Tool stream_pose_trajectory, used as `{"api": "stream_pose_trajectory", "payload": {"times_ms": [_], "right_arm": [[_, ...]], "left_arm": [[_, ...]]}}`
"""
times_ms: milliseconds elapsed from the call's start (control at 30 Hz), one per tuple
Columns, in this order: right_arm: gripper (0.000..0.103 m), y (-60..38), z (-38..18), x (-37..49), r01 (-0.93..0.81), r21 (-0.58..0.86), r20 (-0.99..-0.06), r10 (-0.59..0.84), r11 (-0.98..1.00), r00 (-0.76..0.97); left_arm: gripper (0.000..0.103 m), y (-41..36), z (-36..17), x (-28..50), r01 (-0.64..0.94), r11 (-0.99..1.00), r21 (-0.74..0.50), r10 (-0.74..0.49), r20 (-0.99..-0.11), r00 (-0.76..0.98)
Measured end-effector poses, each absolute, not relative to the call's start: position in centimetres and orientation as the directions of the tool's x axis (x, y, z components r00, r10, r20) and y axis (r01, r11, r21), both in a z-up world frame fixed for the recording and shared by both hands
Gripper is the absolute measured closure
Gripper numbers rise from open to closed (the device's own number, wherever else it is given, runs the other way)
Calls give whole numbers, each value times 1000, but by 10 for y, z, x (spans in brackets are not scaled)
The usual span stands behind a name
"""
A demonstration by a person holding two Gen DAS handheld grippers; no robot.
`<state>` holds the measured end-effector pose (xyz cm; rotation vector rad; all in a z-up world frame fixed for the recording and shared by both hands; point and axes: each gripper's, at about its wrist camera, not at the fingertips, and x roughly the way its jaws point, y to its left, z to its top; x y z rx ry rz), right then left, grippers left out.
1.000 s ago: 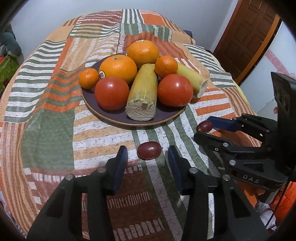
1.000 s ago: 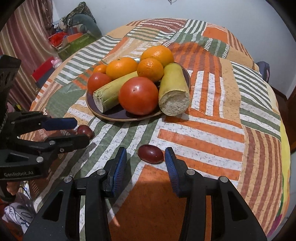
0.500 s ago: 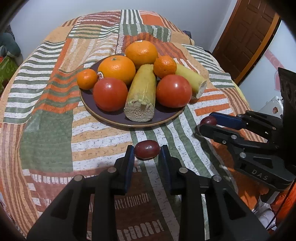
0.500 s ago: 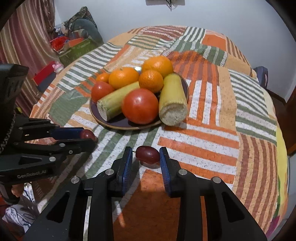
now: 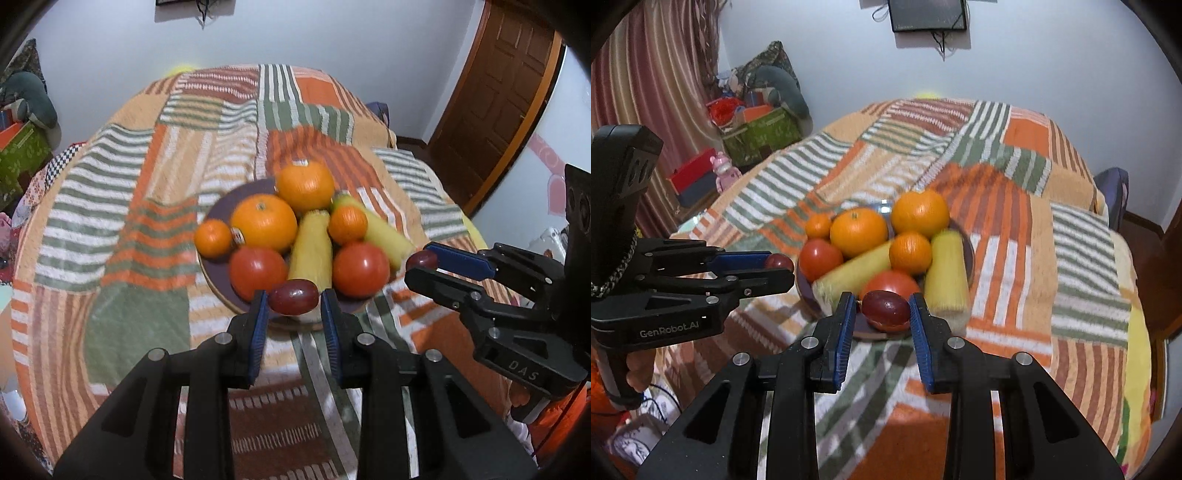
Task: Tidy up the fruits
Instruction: 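Carry the grape in the left tool onto the plate while the right tool places its grape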
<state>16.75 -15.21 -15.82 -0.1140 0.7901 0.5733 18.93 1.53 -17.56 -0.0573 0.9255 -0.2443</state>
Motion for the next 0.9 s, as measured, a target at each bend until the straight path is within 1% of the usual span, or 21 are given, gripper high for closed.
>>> {"api": "stream_pose_trajectory", "payload": {"times_ms": [200, 367, 767, 900], "right_arm": [[75, -143, -153, 178, -536, 115, -680, 459, 836, 571], [75, -132, -157, 188, -552, 121, -682, 473, 825, 558], [75, -118, -180, 207, -566, 136, -724, 472, 813, 503], [75, -119, -181, 209, -568, 134, -723, 472, 812, 504]], "left_arm": [[74, 18, -167, 205, 185, 970, -158, -238, -767, 596], [74, 16, -167, 215, 196, 968, -155, -244, -761, 601], [74, 18, -190, 239, 199, 964, -177, -261, -782, 566], [74, 18, -196, 244, 195, 963, -184, -263, -785, 561]]}}
